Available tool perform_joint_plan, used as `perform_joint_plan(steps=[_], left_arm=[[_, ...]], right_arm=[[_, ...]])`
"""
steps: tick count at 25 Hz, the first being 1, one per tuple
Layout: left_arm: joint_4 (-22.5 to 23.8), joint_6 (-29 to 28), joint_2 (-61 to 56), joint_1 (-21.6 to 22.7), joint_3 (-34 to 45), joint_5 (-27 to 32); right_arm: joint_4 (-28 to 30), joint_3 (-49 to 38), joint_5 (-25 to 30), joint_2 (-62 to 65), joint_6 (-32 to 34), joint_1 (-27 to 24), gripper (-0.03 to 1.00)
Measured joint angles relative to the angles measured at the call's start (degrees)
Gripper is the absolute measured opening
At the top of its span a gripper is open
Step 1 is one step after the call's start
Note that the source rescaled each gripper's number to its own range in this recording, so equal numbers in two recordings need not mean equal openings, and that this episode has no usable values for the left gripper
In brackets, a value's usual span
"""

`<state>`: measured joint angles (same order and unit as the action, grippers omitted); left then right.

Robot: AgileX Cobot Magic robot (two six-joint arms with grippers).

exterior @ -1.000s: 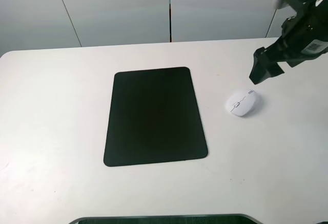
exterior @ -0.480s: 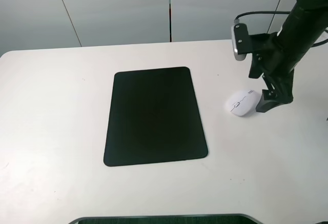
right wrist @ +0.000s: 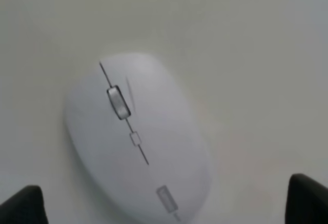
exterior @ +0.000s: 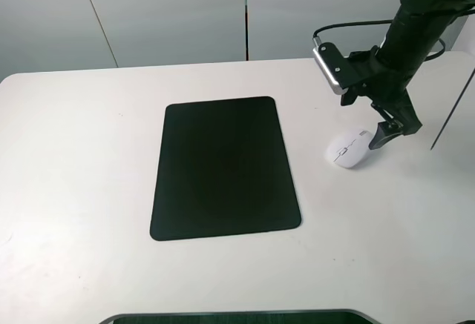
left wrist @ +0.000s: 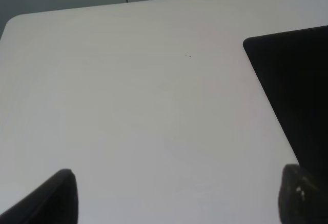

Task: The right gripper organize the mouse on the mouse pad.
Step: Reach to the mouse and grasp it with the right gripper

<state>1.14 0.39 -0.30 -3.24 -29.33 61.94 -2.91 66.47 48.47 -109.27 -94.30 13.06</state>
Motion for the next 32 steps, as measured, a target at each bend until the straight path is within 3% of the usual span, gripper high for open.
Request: perform_joint_plan(steps=[9, 32], left_arm=[[0.00, 0.00, 0.00, 0.00, 0.00, 0.00], [0.00, 0.00, 0.00, 0.00, 0.00, 0.00]], right_arm=[[2.91, 0.27, -2.08, -4.48, -5.11, 0.00, 1.00], [2.35, 0.36, -3.90, -9.22, -6.10, 0.94, 1.00]])
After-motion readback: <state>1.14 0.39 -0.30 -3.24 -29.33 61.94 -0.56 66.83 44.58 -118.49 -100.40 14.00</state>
